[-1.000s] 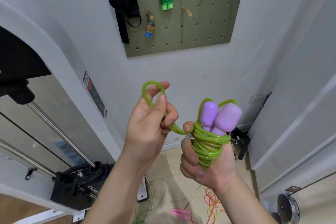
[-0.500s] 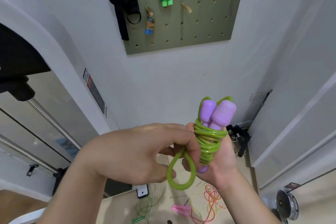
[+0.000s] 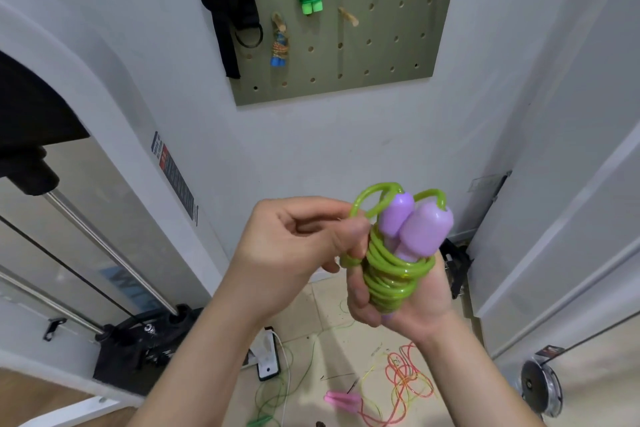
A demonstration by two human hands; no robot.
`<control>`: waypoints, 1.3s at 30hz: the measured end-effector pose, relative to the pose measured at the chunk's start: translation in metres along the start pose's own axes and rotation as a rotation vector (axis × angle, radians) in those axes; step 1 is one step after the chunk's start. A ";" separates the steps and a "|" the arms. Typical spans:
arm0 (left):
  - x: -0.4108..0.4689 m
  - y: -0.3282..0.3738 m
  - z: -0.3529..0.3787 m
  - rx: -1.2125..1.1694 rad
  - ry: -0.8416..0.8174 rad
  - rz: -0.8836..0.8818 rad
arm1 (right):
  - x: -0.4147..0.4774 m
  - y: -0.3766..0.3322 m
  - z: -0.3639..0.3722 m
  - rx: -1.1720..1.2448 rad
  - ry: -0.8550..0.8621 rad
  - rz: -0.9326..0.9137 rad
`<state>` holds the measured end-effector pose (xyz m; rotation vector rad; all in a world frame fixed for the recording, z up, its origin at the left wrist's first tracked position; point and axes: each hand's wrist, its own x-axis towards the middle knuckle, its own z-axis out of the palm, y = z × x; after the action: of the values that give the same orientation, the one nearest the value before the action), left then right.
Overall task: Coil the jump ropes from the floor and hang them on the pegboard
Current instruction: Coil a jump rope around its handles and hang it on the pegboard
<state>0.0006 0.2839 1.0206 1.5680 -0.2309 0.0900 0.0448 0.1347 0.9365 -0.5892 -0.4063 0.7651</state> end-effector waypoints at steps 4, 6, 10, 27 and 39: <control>-0.009 -0.008 0.003 -0.043 0.123 0.039 | 0.002 -0.017 0.006 -0.247 0.020 0.061; -0.014 -0.011 0.004 0.011 0.138 0.099 | 0.000 -0.021 0.009 -0.241 0.031 0.062; -0.018 -0.018 -0.002 0.505 0.183 0.403 | 0.002 -0.019 0.009 -0.242 0.158 0.065; -0.024 -0.036 -0.035 1.196 0.131 0.699 | -0.004 -0.016 0.011 -0.603 0.236 0.150; -0.028 -0.037 -0.041 0.967 0.159 0.537 | -0.008 -0.017 0.027 -0.807 0.367 0.094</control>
<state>-0.0153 0.3265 0.9797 2.3980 -0.5279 0.8457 0.0339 0.1280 0.9670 -1.4880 -0.3384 0.5444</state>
